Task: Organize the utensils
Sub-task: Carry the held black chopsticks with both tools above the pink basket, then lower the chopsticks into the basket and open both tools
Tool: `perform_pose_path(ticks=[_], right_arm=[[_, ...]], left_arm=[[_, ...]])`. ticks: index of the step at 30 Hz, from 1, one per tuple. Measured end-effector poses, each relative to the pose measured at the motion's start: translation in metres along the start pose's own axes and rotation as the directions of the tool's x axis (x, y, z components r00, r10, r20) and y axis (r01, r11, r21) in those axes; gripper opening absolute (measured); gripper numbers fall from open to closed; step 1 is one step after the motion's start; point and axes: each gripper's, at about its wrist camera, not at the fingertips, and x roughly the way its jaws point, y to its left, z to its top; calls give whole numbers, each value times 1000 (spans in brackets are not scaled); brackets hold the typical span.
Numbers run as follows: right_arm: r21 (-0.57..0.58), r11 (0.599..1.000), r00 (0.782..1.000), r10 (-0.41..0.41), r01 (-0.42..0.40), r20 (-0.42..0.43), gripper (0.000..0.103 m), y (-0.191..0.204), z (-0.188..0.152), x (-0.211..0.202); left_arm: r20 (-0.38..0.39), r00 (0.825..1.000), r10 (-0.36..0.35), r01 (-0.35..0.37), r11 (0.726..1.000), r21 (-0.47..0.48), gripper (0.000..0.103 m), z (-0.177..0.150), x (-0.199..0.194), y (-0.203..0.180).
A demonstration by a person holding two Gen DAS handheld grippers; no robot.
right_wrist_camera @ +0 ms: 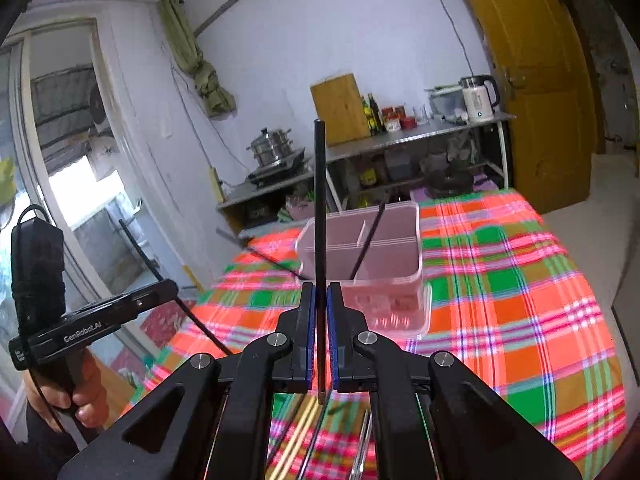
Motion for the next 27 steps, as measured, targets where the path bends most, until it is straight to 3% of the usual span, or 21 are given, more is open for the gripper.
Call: perform_pose_path(ticks=[7,13,19,27], right_arm=[[48,999,994,-5,0,111,6,-10,37,3],[68,998,979,-9,-5,202,5,-11,65,7],[46,999,974,-27,17,226,5,-9,74,29],[24,998,983,-59,56,172,5,-13,59,65]], left_arm=[[120,991,-52,55,998,-22,5,50,4,-9],[178,983,-32,36,999,-18,5,78,22,-10],[157,987,-31,37,999,-36,5,80,56,2],[76,997,-15,19,999,-46,5,62,98,14]])
